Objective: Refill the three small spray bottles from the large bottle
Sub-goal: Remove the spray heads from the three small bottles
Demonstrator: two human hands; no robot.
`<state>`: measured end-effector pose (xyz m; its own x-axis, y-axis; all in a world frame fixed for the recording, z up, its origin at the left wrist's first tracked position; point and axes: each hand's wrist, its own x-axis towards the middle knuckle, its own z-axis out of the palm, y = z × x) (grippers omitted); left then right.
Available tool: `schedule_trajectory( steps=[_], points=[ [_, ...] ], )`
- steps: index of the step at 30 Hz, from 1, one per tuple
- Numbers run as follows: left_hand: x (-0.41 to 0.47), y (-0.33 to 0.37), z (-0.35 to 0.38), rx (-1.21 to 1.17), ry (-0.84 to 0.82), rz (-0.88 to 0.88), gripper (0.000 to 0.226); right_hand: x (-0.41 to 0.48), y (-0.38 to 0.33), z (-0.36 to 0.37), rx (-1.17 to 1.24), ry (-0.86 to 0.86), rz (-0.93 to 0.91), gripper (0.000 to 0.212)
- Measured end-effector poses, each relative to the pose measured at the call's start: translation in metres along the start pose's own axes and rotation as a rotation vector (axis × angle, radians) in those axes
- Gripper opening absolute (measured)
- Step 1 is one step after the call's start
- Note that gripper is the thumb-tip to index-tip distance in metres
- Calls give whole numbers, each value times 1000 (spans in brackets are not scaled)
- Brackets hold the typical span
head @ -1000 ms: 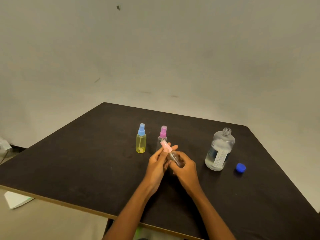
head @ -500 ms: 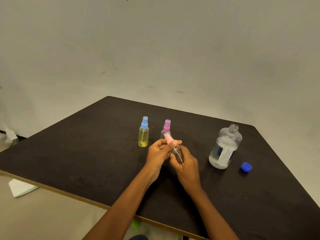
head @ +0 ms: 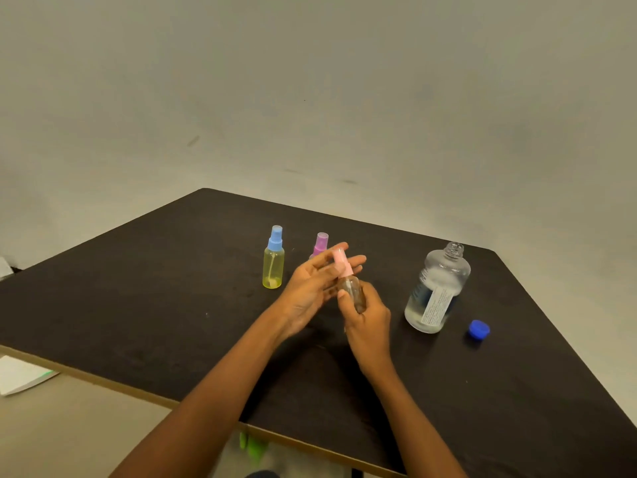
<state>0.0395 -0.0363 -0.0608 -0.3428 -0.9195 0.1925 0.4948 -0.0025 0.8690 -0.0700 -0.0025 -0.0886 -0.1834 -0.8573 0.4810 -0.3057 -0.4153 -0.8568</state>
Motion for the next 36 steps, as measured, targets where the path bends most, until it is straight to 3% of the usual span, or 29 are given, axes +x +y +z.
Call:
schedule_trajectory(
  steps=[8, 11, 14, 16, 20, 26, 29, 36],
  points=[
    [-3, -7, 8, 224, 267, 53, 41, -4, -1, 1, -133, -94, -37, 16],
    [-3, -6, 7, 105, 163, -18, 54, -3, -3, 0, -97, -46, -38, 18],
    [-4, 0, 5, -90, 49, -60, 37, -1, -3, -2, -68, 7, -35, 21],
    [-4, -2, 2, -83, 19, -26, 38, 0, -2, -3, -55, 16, -21, 15],
    [-5, -4, 1, 12, 68, 29, 48, -1, -2, -4, -56, 17, -22, 16],
    [-5, -5, 3, 178, 199, 70, 44, -4, -1, -2, -151, -63, -43, 18],
    [-5, -7, 3, 150, 212, 70, 50, -4, -2, -2, -163, -64, -54, 18],
    [-5, -5, 0, 5, 109, 9, 28, -1, 0, -3, -128, 13, -36, 15]
  ],
)
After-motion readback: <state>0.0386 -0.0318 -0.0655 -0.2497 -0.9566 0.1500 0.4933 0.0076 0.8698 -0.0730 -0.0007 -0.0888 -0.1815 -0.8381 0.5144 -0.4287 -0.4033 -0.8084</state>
